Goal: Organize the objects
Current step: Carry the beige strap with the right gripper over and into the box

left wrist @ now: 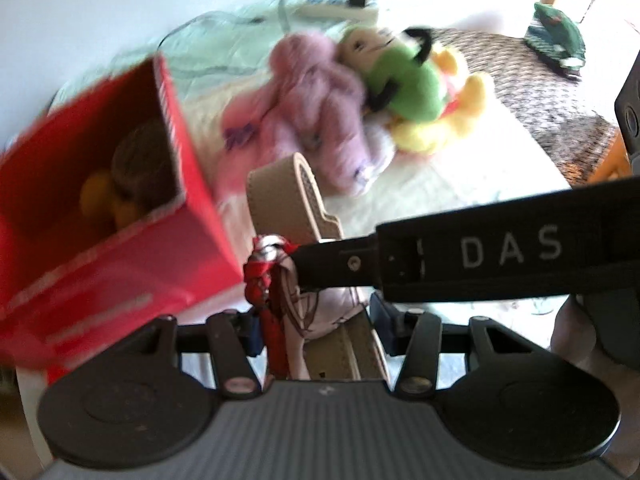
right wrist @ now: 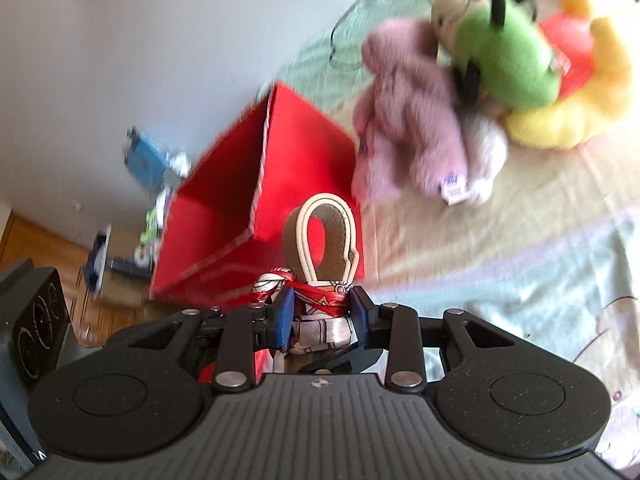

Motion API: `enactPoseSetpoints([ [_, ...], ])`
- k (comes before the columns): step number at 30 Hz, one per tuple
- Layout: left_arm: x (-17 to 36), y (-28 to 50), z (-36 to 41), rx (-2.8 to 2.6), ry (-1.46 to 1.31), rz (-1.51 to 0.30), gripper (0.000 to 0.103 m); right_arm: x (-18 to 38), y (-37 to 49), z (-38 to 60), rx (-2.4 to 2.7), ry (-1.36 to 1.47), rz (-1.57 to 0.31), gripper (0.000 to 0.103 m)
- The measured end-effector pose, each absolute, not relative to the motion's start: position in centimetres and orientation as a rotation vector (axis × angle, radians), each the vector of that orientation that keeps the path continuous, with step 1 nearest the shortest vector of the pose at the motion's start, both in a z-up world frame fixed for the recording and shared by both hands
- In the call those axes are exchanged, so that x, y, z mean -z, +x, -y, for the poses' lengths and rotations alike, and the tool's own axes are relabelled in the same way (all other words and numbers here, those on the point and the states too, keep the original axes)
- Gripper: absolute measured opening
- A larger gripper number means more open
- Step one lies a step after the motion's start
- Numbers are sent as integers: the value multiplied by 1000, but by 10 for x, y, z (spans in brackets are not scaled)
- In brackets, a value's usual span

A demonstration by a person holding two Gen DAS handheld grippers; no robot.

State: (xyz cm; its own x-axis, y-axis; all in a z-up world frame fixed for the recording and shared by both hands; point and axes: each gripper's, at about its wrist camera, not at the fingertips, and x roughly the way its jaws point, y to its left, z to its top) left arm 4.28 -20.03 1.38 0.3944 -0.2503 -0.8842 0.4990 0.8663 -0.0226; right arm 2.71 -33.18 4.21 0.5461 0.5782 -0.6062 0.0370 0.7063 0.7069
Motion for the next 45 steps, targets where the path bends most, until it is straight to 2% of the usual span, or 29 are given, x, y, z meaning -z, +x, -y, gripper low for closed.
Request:
enactPoseSetpoints([
  [13, -70, 65, 167, 651, 292, -896, 51, -98, 30, 296, -221, 652, -731, 35],
  [23, -99, 105, 113, 607, 241, -820, 51, -119, 80, 240, -296, 589, -653, 30],
  [33, -91, 156, 45, 477, 151, -885, 51, -106, 141, 177, -419, 539, -745, 27],
  [45, -22, 205, 5, 362, 103, -1100, 51, -54, 201, 124, -495, 452, -1020, 27],
])
